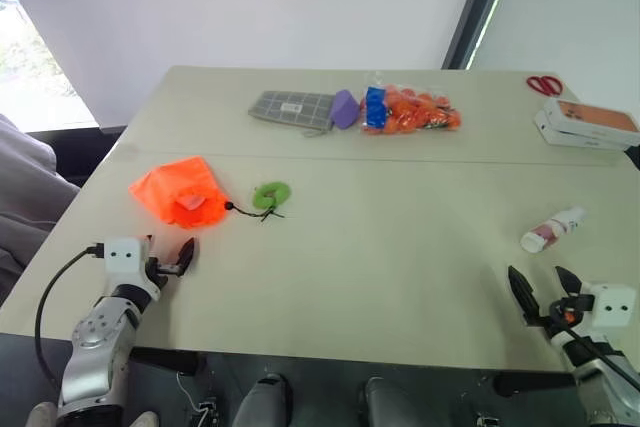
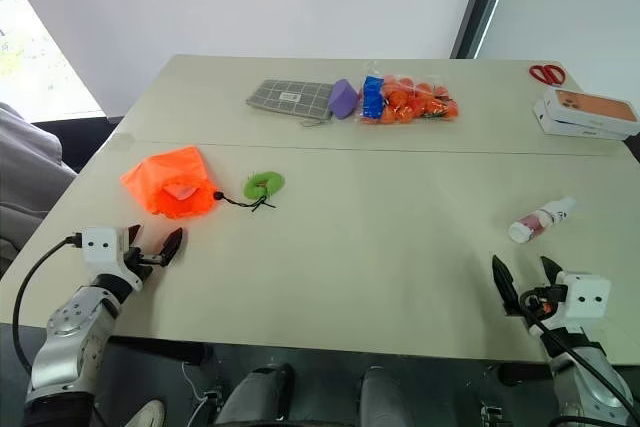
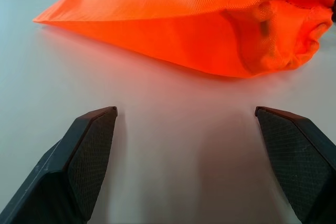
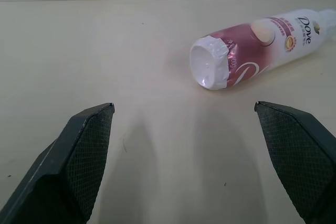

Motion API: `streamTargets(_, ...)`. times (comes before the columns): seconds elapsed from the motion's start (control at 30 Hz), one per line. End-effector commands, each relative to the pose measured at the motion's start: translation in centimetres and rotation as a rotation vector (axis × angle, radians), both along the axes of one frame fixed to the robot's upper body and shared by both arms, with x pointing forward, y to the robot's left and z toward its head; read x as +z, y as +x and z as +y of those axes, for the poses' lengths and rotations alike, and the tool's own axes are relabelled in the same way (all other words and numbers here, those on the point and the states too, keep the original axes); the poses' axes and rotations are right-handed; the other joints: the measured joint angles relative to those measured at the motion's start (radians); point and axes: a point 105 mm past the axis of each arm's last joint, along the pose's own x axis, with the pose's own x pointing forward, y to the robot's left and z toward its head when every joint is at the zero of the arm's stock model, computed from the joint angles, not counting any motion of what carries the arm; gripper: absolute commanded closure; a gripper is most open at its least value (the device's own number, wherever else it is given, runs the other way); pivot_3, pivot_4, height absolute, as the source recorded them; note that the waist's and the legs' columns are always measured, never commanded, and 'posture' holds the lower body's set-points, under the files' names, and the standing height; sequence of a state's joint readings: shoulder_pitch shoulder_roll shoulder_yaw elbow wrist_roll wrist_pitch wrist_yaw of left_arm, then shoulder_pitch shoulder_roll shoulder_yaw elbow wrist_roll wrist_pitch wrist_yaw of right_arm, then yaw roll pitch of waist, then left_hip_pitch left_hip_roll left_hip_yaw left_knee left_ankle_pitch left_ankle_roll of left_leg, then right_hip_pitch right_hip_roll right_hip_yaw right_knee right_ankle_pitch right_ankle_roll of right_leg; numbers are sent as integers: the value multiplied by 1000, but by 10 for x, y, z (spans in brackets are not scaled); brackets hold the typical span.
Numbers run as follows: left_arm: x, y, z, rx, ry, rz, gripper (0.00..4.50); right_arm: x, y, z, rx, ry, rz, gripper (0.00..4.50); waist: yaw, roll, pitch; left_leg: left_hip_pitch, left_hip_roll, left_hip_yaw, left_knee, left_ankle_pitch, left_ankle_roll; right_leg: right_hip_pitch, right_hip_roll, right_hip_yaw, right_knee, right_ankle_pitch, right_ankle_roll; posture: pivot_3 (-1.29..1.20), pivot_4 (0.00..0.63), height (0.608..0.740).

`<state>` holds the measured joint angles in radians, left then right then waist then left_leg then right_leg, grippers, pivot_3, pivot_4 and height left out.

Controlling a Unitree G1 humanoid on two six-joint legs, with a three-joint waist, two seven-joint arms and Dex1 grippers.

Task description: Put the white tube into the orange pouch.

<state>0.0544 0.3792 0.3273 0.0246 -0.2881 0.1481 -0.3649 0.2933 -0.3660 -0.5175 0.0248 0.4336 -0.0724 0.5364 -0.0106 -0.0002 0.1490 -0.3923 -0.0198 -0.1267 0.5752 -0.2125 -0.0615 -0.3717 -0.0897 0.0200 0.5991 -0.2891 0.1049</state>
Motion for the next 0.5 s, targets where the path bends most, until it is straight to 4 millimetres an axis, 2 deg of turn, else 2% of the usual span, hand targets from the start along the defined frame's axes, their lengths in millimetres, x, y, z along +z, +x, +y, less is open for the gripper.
streamTargets(0.03,5,0,0,-6,14,-11,0,7,1,2,3,-23,-30,54,0,0,0,0,0,0,0,0,0,0,0,0,0,0,0,0,150,724)
streamTargets(0.23,3,-2,1,4,-7,-13,0,5,4,7,19,-6,-28,54,0,0,0,0,0,0,0,0,0,0,0,0,0,0,0,0,150,724)
streamTargets(0.33,1,-3,4,16,16,-5,0,5,9,16,56,3,-32,54,0,0,0,0,0,0,0,0,0,0,0,0,0,0,0,0,150,724)
streamTargets(0.5,5,-5,11,66,34,-31,0,17,22,38,160,40,-65,54,-1,1,0,0,0,0,0,0,0,0,0,0,0,0,0,0,150,724)
